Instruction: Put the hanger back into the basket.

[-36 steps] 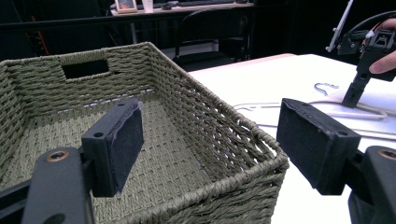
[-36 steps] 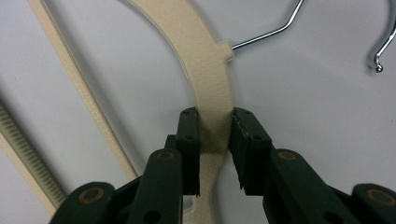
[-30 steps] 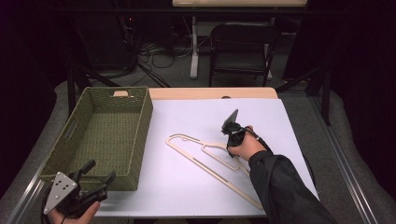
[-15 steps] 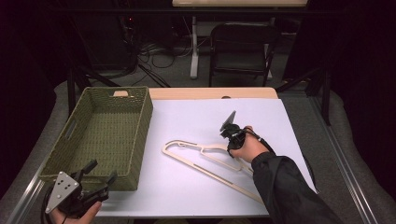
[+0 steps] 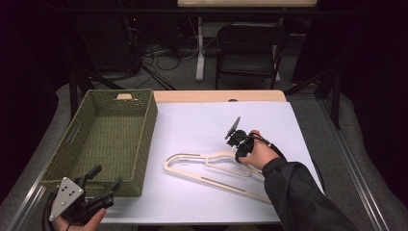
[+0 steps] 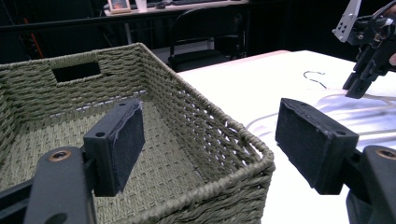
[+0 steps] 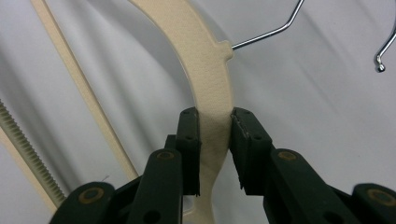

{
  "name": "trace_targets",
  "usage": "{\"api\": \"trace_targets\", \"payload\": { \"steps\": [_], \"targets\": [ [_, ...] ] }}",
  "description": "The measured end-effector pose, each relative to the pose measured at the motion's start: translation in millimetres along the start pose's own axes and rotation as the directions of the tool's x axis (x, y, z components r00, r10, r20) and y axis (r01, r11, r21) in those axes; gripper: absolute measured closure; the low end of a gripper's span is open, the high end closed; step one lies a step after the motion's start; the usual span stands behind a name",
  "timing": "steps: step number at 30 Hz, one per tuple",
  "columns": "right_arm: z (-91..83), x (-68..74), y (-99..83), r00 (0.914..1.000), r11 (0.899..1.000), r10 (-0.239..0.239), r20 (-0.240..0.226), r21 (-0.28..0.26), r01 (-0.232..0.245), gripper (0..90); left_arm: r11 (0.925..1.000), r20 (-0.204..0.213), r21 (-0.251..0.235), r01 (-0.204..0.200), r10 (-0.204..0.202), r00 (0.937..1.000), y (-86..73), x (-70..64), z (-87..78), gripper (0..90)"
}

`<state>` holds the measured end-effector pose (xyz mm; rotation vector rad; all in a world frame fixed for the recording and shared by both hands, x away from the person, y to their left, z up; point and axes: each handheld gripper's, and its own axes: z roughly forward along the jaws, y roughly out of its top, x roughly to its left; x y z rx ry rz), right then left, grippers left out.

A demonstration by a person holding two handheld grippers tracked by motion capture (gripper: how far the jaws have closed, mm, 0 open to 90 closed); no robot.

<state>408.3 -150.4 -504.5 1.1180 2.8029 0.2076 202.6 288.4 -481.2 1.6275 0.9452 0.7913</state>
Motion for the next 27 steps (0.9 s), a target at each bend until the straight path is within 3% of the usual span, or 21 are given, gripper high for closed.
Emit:
{"api": "trace_targets", "payload": {
  "steps": [5, 8, 11, 16, 17, 19, 23, 27],
  "targets": [
    [-4.1, 7.3, -2.7, 0.9975, 0.997, -0.07, 0.009, -0.024, 0.07, 73.8, 1.0, 0.012, 0.004, -0.004, 0.004, 0.9999, 2.8, -3.8, 0.9, 23.9],
    [-5.8, 9.8, -4.0, 0.9932, 0.993, -0.116, 0.009, -0.023, 0.116, 73.8, 0.9993, 0.042, -0.003, 0.037, -0.037, 0.9984, 4.7, -5.6, 2.9, 24.1],
    [-6.7, 9.8, -5.0, 0.9872, 0.988, -0.155, 0.036, -0.021, 0.156, 73.8, 0.9992, 0.06, 0.008, 0.038, -0.038, 0.9975, 6.9, -9.2, 5.0, 24.1],
    [-6.1, 8.0, -9.3, 0.9796, 0.978, -0.195, 0.049, -0.072, 0.198, 73.8, 0.9991, 0.088, 0.026, 0.034, -0.037, 0.9955, 11.1, -14.8, 7.5, 24.1],
    [-7.3, 8.2, -9.5, 0.979, 0.978, -0.198, 0.049, -0.057, 0.2, 73.8, 0.999, 0.095, 0.028, 0.034, -0.037, 0.9948, 12.2, -16.1, 8.6, 24.2],
    [-6.0, 7.5, -11.1, 0.9739, 0.97, -0.22, 0.057, -0.09, 0.224, 73.7, 0.999, 0.104, 0.031, 0.032, -0.035, 0.9939, 14.1, -18.3, 9.8, 25.0],
    [-8.7, 8.2, -12.9, 0.9642, 0.962, -0.258, 0.062, -0.076, 0.262, 73.8, 0.999, 0.122, 0.043, 0.012, -0.017, 0.9924, 18.3, -22.9, 13.2, 25.9],
    [-10.3, 8.5, -15.4, 0.9464, 0.942, -0.313, 0.078, -0.1, 0.32, 73.7, 0.9985, 0.138, 0.055, 0.01, -0.017, 0.9902, 22.0, -27.8, 20.4, 27.2]
  ]
}}
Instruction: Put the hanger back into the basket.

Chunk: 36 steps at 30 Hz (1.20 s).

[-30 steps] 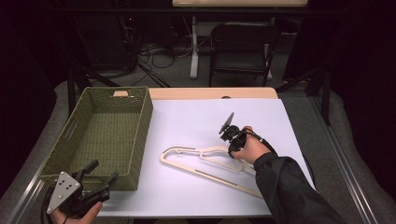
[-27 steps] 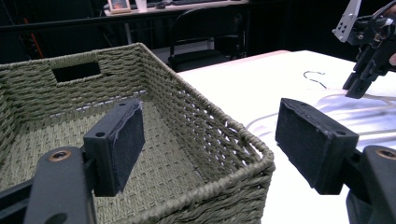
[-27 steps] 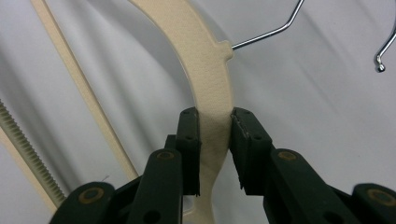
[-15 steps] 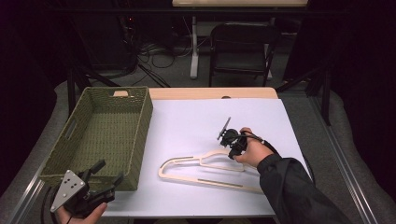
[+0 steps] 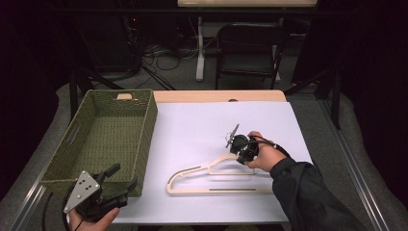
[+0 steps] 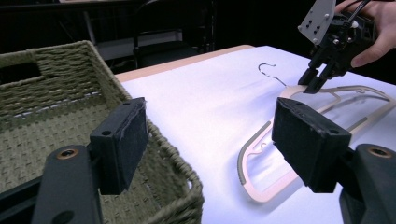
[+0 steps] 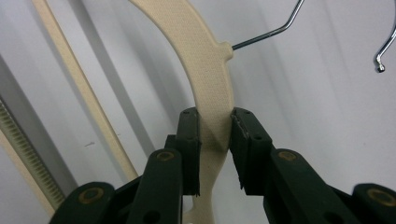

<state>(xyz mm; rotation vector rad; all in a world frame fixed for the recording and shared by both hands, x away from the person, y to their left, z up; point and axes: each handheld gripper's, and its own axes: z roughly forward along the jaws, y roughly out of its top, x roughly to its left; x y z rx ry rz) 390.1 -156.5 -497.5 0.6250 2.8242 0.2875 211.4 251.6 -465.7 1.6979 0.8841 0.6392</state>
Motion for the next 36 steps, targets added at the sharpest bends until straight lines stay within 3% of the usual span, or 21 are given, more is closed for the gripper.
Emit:
{"api": "trace_targets", "payload": {
  "steps": [12, 21, 27, 33, 36],
  "targets": [
    [-8.2, 3.7, -1.8, 0.996, 0.996, -0.062, 0.065, -0.061, 0.066, 73.7, 0.9983, 0.07, 0.059, -0.003, -0.001, 0.9975, 13.9, -8.5, 34.3, 28.8],
    [-14.1, 11.0, -2.3, 0.9823, 0.987, -0.121, 0.143, -0.083, 0.134, 73.8, 0.9934, 0.103, 0.11, -0.031, 0.02, 0.9945, 18.9, -15.0, 55.4, 28.8],
    [-17.4, 17.8, -1.0, 0.964, 0.969, -0.181, 0.195, -0.134, 0.209, 73.7, 0.9919, 0.113, 0.117, -0.05, 0.037, 0.9929, 22.2, -18.0, 61.6, 28.9],
    [-20.4, 23.5, 0.1, 0.9522, 0.954, -0.203, 0.229, -0.173, 0.244, 73.7, 0.9892, 0.123, 0.133, -0.062, 0.046, 0.9914, 26.1, -20.2, 66.0, 29.1],
    [-24.3, 26.8, -0.5, 0.9364, 0.938, -0.234, 0.262, -0.195, 0.288, 73.7, 0.9871, 0.131, 0.139, -0.08, 0.062, 0.9895, 28.8, -21.6, 68.0, 29.4]
  ]
}}
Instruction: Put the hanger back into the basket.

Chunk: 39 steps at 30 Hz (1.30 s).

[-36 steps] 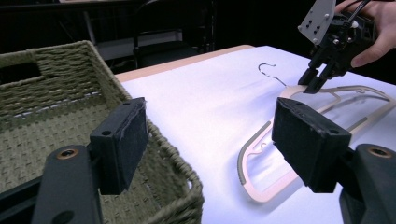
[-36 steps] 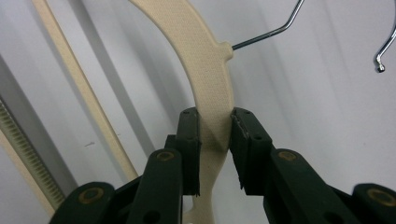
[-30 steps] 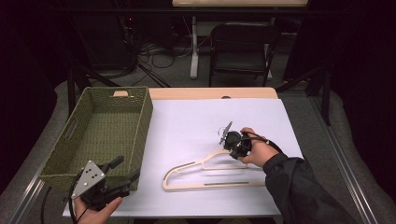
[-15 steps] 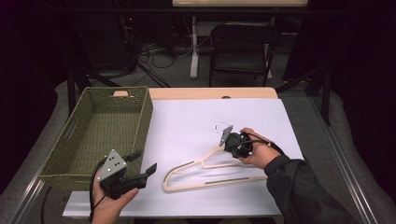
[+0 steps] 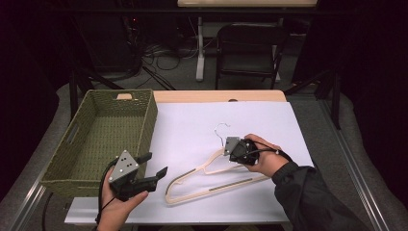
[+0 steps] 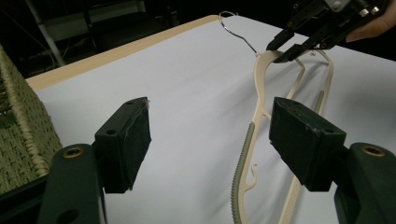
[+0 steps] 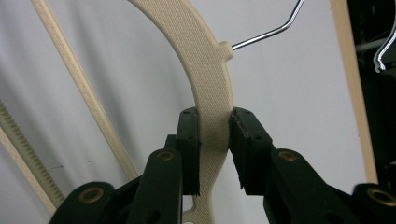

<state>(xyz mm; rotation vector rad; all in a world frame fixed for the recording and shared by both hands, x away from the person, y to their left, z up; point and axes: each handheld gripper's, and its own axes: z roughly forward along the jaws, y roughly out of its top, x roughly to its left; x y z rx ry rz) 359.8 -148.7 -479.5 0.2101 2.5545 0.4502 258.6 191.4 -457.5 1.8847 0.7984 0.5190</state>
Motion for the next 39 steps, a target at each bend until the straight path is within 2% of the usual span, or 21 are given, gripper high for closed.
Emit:
{"api": "trace_targets", "payload": {
  "steps": [6, 9, 10, 12, 14, 15, 19, 22, 23, 26, 27, 29, 30, 34, 38, 39],
  "targets": [
    [-10.9, 8.7, -1.0, 0.9968, 0.998, -0.033, 0.072, -0.052, 0.037, 73.7, 0.9991, 0.018, 0.029, -0.032, 0.032, 0.9993, 6.2, -2.9, 3.7, 30.0],
    [-15.6, 11.4, 0.0, 0.9898, 0.993, -0.086, 0.114, -0.07, 0.094, 73.7, 0.9984, 0.029, 0.043, -0.036, 0.035, 0.999, 10.4, -3.6, 5.8, 29.9],
    [-15.7, 13.1, 0.1, 0.9896, 0.992, -0.085, 0.116, -0.086, 0.095, 73.7, 0.9977, 0.037, 0.054, -0.041, 0.039, 0.9986, 12.4, -3.5, 6.9, 29.9],
    [-19.3, 17.9, 1.6, 0.9862, 0.992, -0.092, 0.138, -0.077, 0.103, 73.7, 0.9963, 0.041, 0.072, -0.048, 0.045, 0.9981, 15.1, -3.6, 8.9, 29.8],
    [-21.1, 18.6, 3.4, 0.9809, 0.987, -0.124, 0.15, -0.083, 0.137, 73.7, 0.9948, 0.045, 0.087, -0.054, 0.05, 0.9977, 18.2, -3.5, 10.9, 29.8],
    [-22.1, 20.0, 4.0, 0.9817, 0.987, -0.116, 0.151, -0.096, 0.131, 73.7, 0.9946, 0.051, 0.091, -0.051, 0.046, 0.9976, 19.8, -3.5, 12.0, 29.7],
    [-28.6, 21.0, 7.7, 0.9782, 0.979, -0.133, 0.159, -0.129, 0.155, 73.7, 0.9917, 0.091, 0.121, -0.043, 0.032, 0.9953, 26.5, -2.5, 15.2, 33.1],
    [-32.6, 23.2, 9.8, 0.9791, 0.979, -0.127, 0.159, -0.136, 0.149, 73.7, 0.9864, 0.124, 0.163, -0.019, -0.001, 0.9922, 32.0, -1.8, 19.9, 33.1],
    [-33.6, 23.7, 11.2, 0.975, 0.977, -0.141, 0.171, -0.137, 0.166, 73.7, 0.9848, 0.133, 0.173, -0.017, -0.006, 0.9911, 33.8, -1.9, 21.9, 33.3],
    [-36.0, 24.0, 15.0, 0.968, 0.969, -0.168, 0.186, -0.149, 0.197, 73.7, 0.9803, 0.172, 0.197, -0.012, -0.022, 0.9849, 38.7, -3.2, 28.2, 36.5],
    [-37.7, 25.1, 16.5, 0.9675, 0.97, -0.165, 0.191, -0.146, 0.195, 73.7, 0.9792, 0.182, 0.203, -0.009, -0.028, 0.9829, 39.7, -3.6, 30.1, 37.8],
    [-39.7, 25.2, 19.2, 0.9634, 0.966, -0.182, 0.197, -0.149, 0.213, 73.7, 0.9756, 0.216, 0.22, -0.001, -0.047, 0.9754, 41.6, -4.8, 36.8, 40.5],
    [-40.0, 26.0, 20.3, 0.9611, 0.964, -0.183, 0.207, -0.154, 0.217, 73.7, 0.9746, 0.223, 0.224, -0.001, -0.05, 0.9736, 41.7, -5.6, 40.4, 40.8],
    [-41.3, 27.4, 23.5, 0.9587, 0.959, -0.193, 0.209, -0.168, 0.229, 73.7, 0.9615, 0.274, 0.274, -0.015, -0.063, 0.9597, 39.3, -10.3, 55.3, 45.8],
    [-40.8, 28.4, 25.0, 0.9556, 0.955, -0.206, 0.21, -0.171, 0.244, 73.7, 0.949, 0.301, 0.315, -0.014, -0.086, 0.9498, 34.9, -14.9, 69.4, 47.6],
    [-40.8, 29.1, 25.0, 0.9573, 0.956, -0.198, 0.211, -0.173, 0.236, 73.7, 0.9459, 0.314, 0.324, -0.012, -0.096, 0.9447, 33.5, -16.0, 73.3, 48.8]
  ]
}}
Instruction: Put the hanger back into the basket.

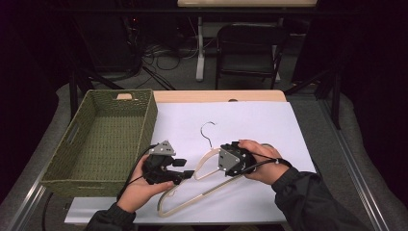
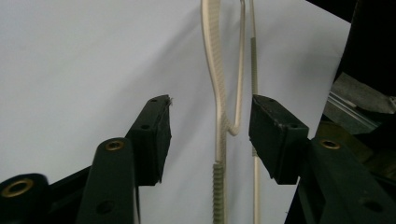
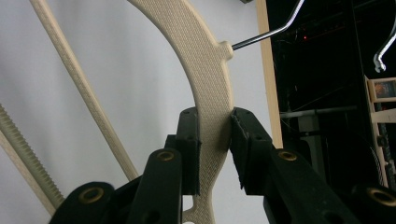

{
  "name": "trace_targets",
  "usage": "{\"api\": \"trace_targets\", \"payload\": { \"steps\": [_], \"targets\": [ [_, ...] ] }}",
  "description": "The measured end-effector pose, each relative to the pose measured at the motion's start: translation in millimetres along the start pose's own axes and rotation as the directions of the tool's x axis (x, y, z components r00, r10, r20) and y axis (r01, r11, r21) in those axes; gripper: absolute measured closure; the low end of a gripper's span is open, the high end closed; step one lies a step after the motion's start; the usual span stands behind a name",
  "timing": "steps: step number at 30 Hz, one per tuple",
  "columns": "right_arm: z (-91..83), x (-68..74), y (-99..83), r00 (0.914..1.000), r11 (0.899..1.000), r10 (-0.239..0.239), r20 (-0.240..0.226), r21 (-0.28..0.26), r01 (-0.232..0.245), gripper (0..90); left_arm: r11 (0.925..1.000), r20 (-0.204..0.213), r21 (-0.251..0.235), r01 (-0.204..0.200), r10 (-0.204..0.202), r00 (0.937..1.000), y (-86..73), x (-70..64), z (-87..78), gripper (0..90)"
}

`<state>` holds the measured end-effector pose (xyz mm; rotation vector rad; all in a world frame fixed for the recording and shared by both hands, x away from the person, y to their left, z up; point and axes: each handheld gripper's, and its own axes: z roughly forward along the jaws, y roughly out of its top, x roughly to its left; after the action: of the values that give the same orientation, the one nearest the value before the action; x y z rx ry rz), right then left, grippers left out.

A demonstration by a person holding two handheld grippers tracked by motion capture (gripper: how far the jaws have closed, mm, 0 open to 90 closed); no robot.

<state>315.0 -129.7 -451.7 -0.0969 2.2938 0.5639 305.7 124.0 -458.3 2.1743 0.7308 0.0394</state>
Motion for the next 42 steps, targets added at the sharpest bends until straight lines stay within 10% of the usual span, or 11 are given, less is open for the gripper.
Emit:
{"api": "trace_targets", "payload": {
  "steps": [15, 42],
  "targets": [
    [-1.2, -2.8, 5.8, 1.0, 0.999, -0.006, 0.004, -0.046, 0.006, 73.7, 0.9971, 0.136, 0.016, 0.074, -0.075, 0.9879, 2.4, 4.2, 18.9, 60.2],
    [-3.8, -0.9, 11.6, 0.9994, 0.998, -0.035, 0.009, -0.044, 0.035, 73.6, 0.9896, 0.175, 0.086, 0.116, -0.129, 0.976, 3.3, 7.2, 35.2, 76.6]
  ]
}}
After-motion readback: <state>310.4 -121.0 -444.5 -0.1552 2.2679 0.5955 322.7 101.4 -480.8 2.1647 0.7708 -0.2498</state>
